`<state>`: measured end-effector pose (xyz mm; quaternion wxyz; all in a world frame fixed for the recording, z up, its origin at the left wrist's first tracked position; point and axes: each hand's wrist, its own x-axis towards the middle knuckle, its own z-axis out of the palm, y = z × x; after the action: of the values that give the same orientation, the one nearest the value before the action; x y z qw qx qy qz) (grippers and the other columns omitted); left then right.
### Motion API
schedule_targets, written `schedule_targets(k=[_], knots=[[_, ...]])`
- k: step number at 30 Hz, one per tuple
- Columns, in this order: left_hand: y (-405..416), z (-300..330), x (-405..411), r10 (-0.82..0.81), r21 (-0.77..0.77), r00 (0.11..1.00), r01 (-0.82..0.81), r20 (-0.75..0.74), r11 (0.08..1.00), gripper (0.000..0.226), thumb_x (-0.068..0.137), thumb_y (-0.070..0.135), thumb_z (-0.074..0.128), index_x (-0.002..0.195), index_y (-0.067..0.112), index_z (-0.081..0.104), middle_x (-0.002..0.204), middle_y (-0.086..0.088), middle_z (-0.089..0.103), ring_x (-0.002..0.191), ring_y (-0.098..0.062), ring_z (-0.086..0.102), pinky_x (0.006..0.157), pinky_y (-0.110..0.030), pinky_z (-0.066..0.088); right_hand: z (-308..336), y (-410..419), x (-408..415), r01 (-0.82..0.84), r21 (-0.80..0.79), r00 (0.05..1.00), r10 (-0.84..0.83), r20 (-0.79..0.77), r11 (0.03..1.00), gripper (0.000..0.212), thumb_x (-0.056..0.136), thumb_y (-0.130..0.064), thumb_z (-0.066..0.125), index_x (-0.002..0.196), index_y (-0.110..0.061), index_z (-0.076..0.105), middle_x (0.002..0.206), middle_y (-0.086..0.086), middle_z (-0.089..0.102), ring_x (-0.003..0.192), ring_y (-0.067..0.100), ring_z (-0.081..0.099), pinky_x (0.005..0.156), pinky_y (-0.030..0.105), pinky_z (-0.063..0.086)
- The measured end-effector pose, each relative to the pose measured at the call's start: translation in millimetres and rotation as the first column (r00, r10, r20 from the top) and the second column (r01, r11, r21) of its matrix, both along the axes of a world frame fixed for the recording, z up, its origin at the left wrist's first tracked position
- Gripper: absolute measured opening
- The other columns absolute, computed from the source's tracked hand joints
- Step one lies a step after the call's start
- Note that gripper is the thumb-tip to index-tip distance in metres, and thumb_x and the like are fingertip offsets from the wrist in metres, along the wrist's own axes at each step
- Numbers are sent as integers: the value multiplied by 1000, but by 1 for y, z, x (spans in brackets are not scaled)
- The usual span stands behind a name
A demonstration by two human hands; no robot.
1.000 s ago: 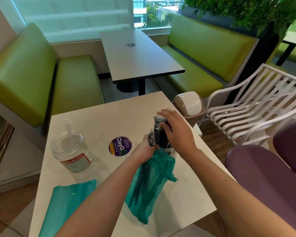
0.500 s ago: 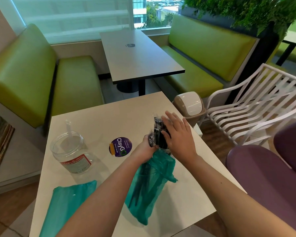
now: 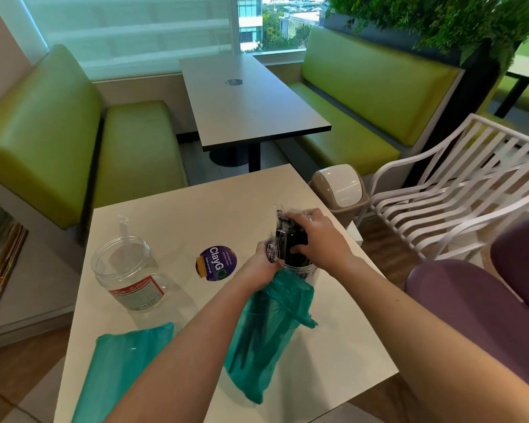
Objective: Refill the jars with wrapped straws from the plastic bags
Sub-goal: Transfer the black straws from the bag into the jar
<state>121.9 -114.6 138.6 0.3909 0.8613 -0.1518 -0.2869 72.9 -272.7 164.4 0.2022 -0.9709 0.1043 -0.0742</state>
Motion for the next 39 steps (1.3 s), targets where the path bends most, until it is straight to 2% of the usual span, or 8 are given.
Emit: schedule_targets(k=[9,14,18,21,26,31,34,39], knots=[[0,1,1,0,17,1000,0,-4,1000,64,98,31,55,150,21,19,123,-12,61,90,-22,58,80,-33,47,17,-4,9,-50,-78,980,64,187,996,49,84,-9,67,130,-22,55,134,7,49,124,26,43,96,45,49],[1,1,1,5,8,1000,-5,-14,1000,65,98,31,55,151,22,19,127,-11,60,91,-21,57,81,-33,46,10,-8,-5,-143,-148,990,143,-6,979,51,102,-23,40,150,-35,28,157,2,27,141,24,24,115,40,25],[0,2,0,3,1,1000,-3,-5,1000,64,99,31,55,151,21,19,127,-12,60,91,-21,56,78,-31,45,20,-2,-16,-137,52,990,135,42,989,62,97,-20,37,147,-51,19,160,-4,16,143,18,17,118,38,13],[1,2,0,-1,14,1000,1,4,1000,64,98,32,55,151,22,20,127,-13,60,89,-22,55,76,-30,43,24,7,-17,-141,12,977,138,161,990,67,95,-23,43,151,-44,14,161,-7,15,145,15,15,119,38,10],[3,1,0,-15,-6,999,15,33,1000,62,98,30,56,151,22,24,133,-11,57,107,-25,57,82,-30,42,1,15,-9,-147,-243,986,161,42,959,53,105,-37,24,154,-28,10,162,-8,11,149,9,1,122,38,-4],[10,1,-1,41,-59,999,-40,14,997,55,97,32,57,147,24,35,128,-5,60,103,-20,58,81,-28,43,2,22,-14,-31,-247,950,105,293,968,41,97,-30,50,137,-20,52,142,0,51,139,22,35,119,41,15],[16,4,0,120,-107,993,-120,-9,987,40,97,31,58,134,18,48,116,-4,63,99,-20,59,80,-29,46,8,38,-27,101,-233,898,12,440,967,23,88,-26,62,110,-22,66,116,1,59,110,25,49,93,37,36],[30,8,1,204,-225,975,-218,-83,950,19,96,23,61,112,13,60,103,-4,65,99,-20,60,87,-33,45,2,73,-47,-16,108,955,-17,296,994,13,85,-28,64,94,-19,62,92,-5,57,90,14,53,75,32,50]])
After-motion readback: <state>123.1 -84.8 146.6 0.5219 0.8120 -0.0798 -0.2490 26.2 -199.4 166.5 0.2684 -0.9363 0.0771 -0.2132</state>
